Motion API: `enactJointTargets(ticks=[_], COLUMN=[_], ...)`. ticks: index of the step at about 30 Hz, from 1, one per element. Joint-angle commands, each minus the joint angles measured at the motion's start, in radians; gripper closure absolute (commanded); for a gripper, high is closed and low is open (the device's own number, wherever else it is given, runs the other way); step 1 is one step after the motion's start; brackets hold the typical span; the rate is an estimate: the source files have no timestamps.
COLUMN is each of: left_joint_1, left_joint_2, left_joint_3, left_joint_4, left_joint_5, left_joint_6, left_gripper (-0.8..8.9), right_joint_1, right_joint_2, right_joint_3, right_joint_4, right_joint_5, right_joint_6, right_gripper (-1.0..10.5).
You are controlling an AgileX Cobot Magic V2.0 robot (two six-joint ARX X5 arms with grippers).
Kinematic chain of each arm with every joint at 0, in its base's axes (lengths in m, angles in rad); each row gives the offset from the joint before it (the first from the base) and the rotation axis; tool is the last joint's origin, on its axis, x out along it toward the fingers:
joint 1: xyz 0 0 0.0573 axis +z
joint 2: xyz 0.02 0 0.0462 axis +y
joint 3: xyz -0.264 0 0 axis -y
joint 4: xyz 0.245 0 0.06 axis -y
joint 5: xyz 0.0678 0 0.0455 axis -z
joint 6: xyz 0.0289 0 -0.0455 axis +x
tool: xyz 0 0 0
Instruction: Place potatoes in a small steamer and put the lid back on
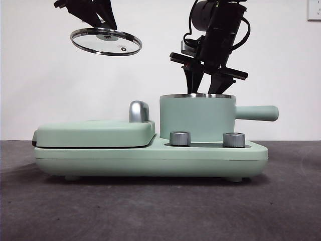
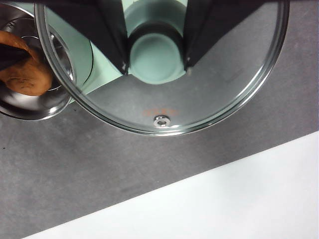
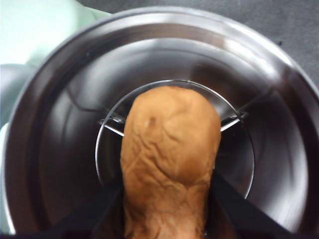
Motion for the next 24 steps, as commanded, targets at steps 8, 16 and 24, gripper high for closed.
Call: enactJointTargets(ticks=[8,16,24], left_joint_1=[-0.005,-0.015,-0.042], left_joint_2=[-0.014,-0.014,-0.014], left_joint_3=[0.04,0.04,0.04], left_joint_4=[0.028,0.027,0.015], left_joint_5=[0.006,0.046,0.062], left_joint_6=[0.004,-0.004,-0.003], left_gripper=[8.08,8.08,8.08], right_joint_1=[0.008,0.007,0.007], right_joint_2=[0.022,0.016,-0.076], right_joint_3=[0.029,0.114,0.225], right_joint_4=[-0.014,-0.126,-0.306], right_joint_5=[0.0,-0.004,0.002], right_joint_6=[-0.034,-0.054,-0.08], right_gripper=[5.9,5.0,5.0])
